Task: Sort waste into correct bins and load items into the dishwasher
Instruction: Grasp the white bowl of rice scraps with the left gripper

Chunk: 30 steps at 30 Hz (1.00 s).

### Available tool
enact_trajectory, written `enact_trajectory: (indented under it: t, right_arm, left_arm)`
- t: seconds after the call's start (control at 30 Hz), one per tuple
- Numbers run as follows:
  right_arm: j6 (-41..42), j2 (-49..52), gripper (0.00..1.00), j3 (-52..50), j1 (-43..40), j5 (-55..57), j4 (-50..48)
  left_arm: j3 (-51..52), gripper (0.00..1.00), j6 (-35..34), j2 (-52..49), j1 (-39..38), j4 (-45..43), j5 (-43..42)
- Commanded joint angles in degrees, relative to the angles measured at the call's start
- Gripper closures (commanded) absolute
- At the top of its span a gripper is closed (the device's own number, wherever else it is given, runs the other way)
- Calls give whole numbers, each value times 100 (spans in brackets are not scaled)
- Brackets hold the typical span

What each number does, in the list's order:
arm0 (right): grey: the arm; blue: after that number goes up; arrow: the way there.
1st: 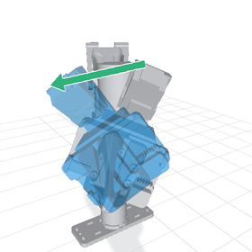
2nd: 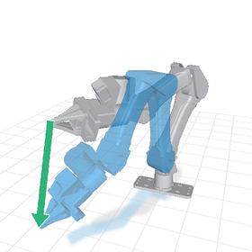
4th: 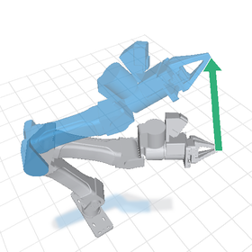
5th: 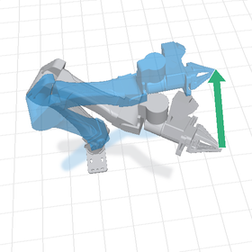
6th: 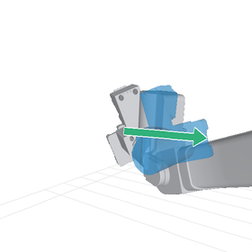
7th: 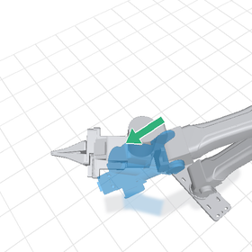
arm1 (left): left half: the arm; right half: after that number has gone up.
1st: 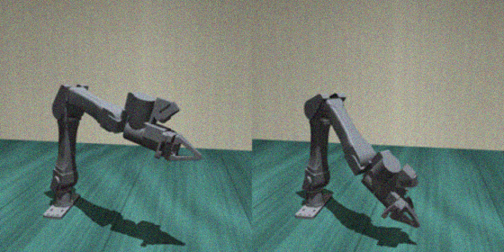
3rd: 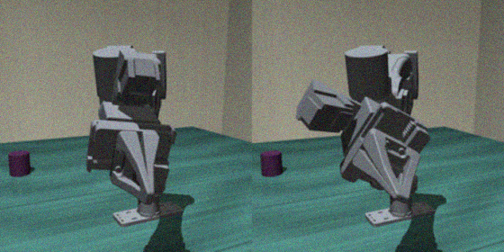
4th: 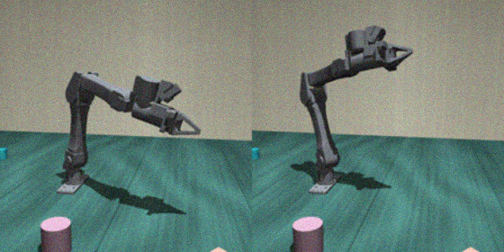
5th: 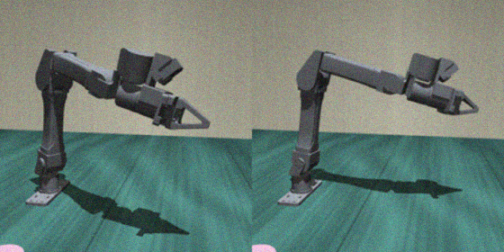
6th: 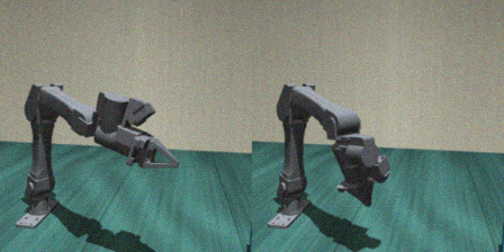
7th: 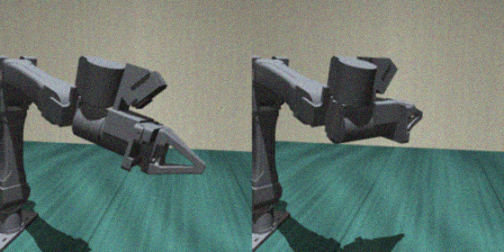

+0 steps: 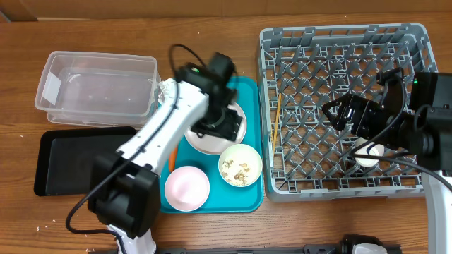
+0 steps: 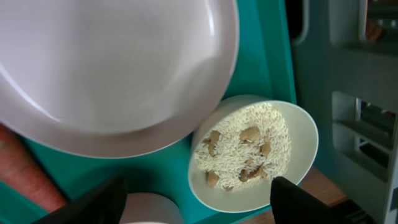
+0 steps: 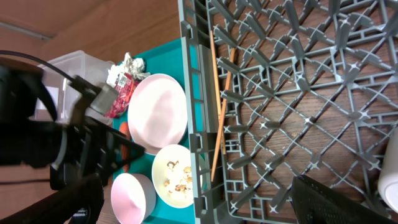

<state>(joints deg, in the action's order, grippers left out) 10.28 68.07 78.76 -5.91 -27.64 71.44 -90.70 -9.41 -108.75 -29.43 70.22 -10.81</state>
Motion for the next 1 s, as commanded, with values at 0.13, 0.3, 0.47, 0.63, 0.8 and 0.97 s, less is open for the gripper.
enact_trajectory:
  t: [0.13,0.3,0.47,0.63,0.8,0.97]
  right_arm:
    - [-94,31,1,33,22,-72,-33]
    - [-94,31,1,33,22,-72,-20]
    - [-94,31,2,33,22,-72,-20]
    - [-94,31,2,33,22,-72,-9]
    - [-94,31,2,33,22,-70,24]
    - [-94,31,2,33,22,-70,13]
  left_arm:
    - [931,24,387,9,-490,-807,367]
    - [1368,30,365,9,-455,-1233,568]
    - [1388,51,367,9,-468,-1263,420]
    - [1427,71,391,9,-490,-1283,240]
    - [1722,89,378,9,-490,-1377,173]
    - [1797,78,361,9,-490,-1410,177]
